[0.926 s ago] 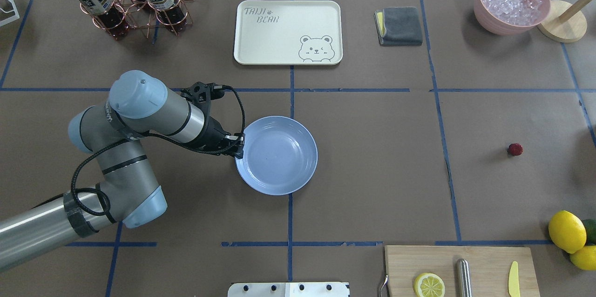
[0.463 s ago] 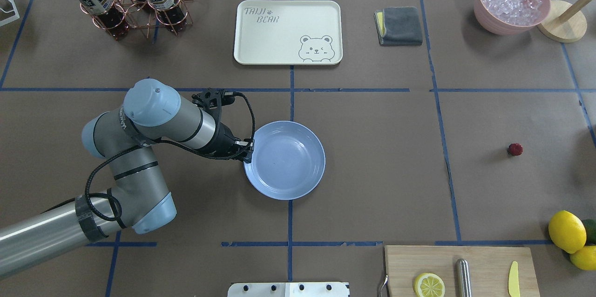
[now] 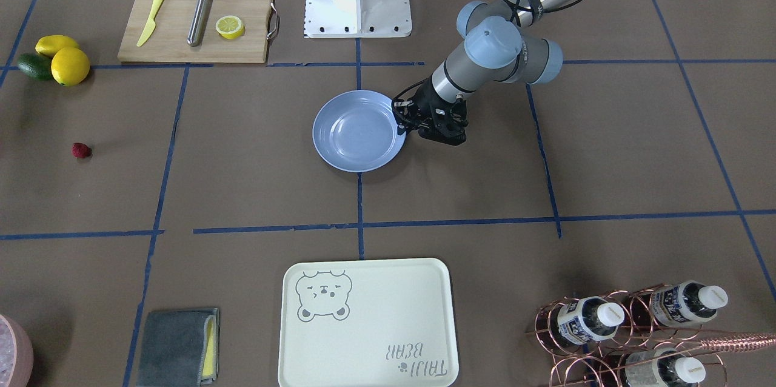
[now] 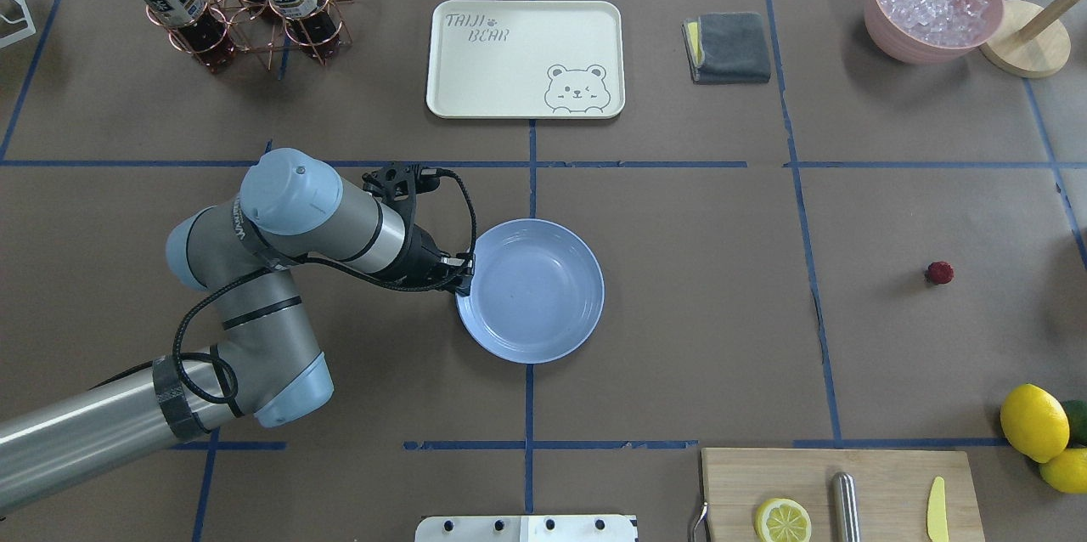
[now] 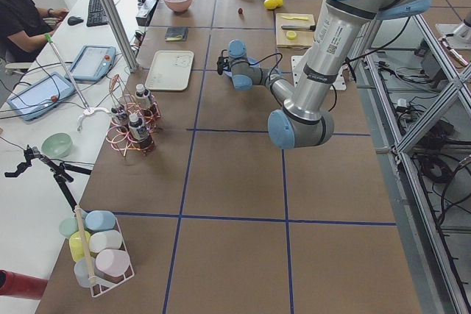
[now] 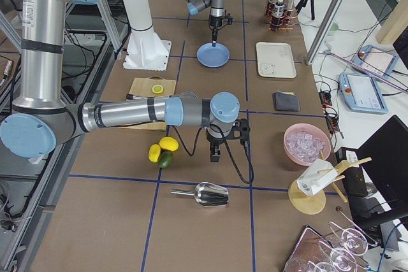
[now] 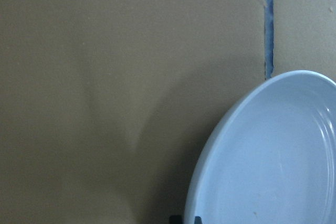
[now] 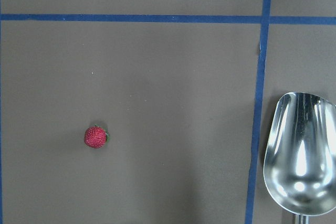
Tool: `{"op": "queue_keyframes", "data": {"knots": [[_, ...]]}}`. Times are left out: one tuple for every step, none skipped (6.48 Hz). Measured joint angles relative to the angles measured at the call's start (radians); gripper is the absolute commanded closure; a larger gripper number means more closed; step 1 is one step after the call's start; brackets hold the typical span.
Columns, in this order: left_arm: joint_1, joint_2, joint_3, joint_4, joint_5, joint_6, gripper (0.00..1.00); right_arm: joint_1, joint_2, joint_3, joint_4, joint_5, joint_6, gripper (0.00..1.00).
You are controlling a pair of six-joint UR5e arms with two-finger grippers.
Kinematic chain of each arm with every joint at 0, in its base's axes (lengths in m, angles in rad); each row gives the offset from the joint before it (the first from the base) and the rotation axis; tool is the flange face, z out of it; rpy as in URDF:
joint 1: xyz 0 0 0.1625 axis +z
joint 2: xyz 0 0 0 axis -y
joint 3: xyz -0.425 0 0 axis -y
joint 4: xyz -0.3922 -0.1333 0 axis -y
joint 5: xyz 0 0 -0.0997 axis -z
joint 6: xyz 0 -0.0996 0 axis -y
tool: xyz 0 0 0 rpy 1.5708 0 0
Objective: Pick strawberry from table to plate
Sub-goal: 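Slide the light blue plate with the left gripper to the table center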
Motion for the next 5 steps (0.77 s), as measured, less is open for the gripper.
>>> {"op": "queue_keyframes", "data": {"knots": [[0.003,0.000,0.001,-0.001,0.001,0.000,0.86,0.000,0.000,0.001,0.000,0.001,-0.001,0.00],[0.006,-0.001,0.004,-0.004,0.001,0.000,0.82,0.000,0.001,0.001,0.000,0.000,0.001,0.00],[0.008,-0.001,0.011,-0.018,0.001,0.000,0.81,-0.001,0.002,0.001,0.000,-0.003,0.004,0.00],[0.009,-0.001,0.020,-0.039,0.001,0.000,0.58,-0.001,0.004,0.001,0.001,-0.005,0.003,0.00],[0.010,-0.001,0.024,-0.048,0.001,0.000,0.16,-0.001,0.004,0.000,0.001,-0.006,0.000,0.00]]}}
